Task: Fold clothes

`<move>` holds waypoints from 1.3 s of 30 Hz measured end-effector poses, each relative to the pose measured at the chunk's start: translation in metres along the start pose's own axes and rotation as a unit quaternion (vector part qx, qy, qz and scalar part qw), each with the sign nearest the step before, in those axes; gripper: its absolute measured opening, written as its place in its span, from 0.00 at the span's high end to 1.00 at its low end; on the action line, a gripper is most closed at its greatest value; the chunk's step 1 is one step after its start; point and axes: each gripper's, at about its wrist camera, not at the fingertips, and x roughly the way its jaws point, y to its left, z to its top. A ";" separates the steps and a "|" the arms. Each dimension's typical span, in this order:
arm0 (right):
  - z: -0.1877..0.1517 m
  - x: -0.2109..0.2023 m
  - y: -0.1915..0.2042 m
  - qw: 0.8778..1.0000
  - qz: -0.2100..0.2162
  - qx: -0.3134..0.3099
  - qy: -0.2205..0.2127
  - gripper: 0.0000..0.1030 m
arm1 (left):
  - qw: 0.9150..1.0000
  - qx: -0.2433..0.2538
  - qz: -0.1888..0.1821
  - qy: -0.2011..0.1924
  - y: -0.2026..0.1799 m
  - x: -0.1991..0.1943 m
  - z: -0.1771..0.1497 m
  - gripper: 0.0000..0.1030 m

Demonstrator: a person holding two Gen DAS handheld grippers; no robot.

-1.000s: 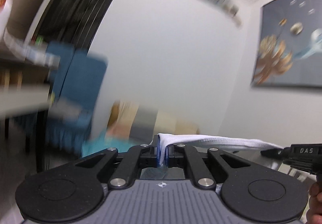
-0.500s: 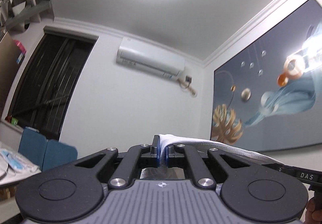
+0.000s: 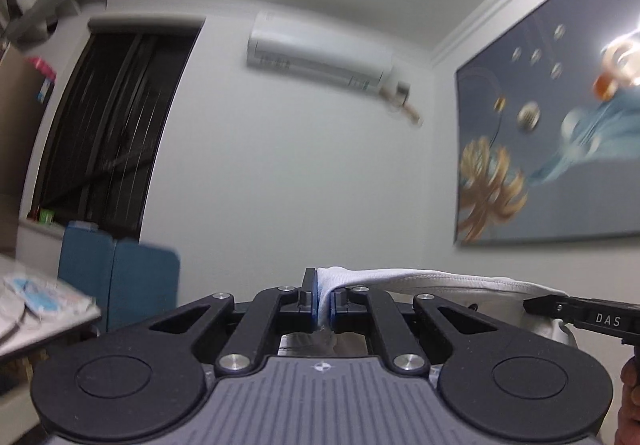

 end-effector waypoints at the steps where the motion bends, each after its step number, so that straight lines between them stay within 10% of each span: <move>1: -0.017 0.026 -0.007 1.000 -0.003 0.004 0.015 0.94 | 1.000 -0.002 0.007 0.016 0.008 0.028 -0.021 0.94; 12: -0.273 0.310 -0.108 0.983 -0.051 0.055 0.168 0.94 | 0.984 -0.031 0.034 0.170 0.098 0.326 -0.296 0.93; 21: -0.465 0.420 -0.161 0.949 -0.072 0.115 0.286 0.92 | 0.951 -0.037 0.052 0.302 0.172 0.450 -0.514 0.90; 25: -0.482 0.434 -0.175 0.932 -0.054 0.166 0.318 0.86 | 0.941 -0.060 0.057 0.329 0.188 0.467 -0.536 0.50; 29: -0.471 0.422 -0.179 0.931 -0.040 0.188 0.309 0.35 | 0.941 -0.078 0.046 0.325 0.193 0.455 -0.513 0.16; 39: -0.394 0.325 -0.136 0.942 -0.029 0.186 0.279 0.25 | 0.948 -0.040 0.018 0.315 0.183 0.315 -0.402 0.09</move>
